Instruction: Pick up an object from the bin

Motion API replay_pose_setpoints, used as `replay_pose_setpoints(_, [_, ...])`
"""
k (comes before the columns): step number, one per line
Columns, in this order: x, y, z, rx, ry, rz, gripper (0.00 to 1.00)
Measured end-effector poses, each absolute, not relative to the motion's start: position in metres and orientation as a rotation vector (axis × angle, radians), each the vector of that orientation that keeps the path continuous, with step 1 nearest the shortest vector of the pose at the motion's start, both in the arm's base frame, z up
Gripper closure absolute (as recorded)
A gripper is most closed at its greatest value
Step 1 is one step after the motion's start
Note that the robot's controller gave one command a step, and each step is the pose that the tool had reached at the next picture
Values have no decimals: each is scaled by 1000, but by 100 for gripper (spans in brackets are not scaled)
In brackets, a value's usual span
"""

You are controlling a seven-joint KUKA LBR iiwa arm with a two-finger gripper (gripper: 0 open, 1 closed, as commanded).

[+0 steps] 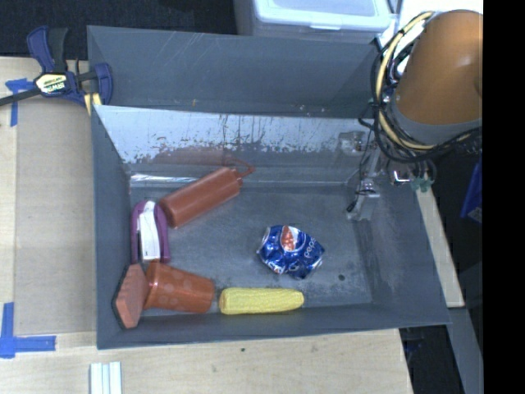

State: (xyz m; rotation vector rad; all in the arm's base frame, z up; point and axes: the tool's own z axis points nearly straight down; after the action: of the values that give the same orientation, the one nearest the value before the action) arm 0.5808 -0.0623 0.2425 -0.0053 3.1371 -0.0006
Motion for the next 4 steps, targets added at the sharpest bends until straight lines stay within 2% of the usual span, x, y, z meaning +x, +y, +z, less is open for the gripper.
replay_pose_setpoints(1, [581, -62, 242, -5, 3137, -1, 0])
replay_pose_setpoints(2, [585, -26, 181, -33, 3138, 2, 0])
replay_pose_setpoints(3, [574, -31, 169, 39, 3125, -3, 0])
replay_pose_setpoints(4, [587, 2, 123, -223, 3126, 0, 0])
